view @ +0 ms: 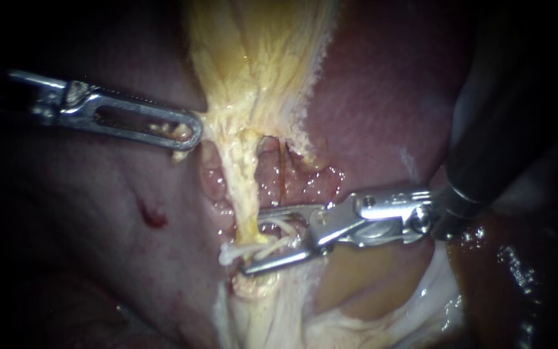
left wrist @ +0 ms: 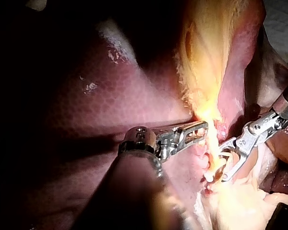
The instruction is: Clipping second clip left tube
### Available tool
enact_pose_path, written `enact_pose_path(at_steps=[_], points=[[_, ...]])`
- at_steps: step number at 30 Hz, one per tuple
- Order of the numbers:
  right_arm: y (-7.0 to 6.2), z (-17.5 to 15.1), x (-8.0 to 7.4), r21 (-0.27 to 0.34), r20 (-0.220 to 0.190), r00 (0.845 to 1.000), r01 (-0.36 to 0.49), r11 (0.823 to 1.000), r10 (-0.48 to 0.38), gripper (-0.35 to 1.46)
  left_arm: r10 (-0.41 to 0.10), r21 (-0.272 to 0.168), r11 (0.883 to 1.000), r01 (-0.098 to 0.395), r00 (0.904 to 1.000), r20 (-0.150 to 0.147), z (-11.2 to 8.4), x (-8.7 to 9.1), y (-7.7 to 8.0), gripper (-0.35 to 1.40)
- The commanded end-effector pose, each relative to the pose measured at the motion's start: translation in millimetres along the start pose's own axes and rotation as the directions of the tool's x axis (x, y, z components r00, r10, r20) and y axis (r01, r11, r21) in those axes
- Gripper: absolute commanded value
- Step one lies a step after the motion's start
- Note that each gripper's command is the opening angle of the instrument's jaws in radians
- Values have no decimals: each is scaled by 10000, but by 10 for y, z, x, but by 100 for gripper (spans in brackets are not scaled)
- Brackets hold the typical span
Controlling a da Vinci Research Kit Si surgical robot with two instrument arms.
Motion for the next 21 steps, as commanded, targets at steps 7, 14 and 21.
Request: enact_pose_path(at_steps=[7,14,21], points=[[1,11,5,148,-214,9998,-29,9999,32,46,-1,3,10000,1,10000,-1,0,0,0,-35],[4,24,10,230,-399,9992,-31,9997,40,46,-1,3,10000,1,10000,-1,0,0,0,-35],[-1,29,14,374,-579,9983,-82,9993,103,47,-1,2,10000,1,10000,-1,0,0,0,-35]])
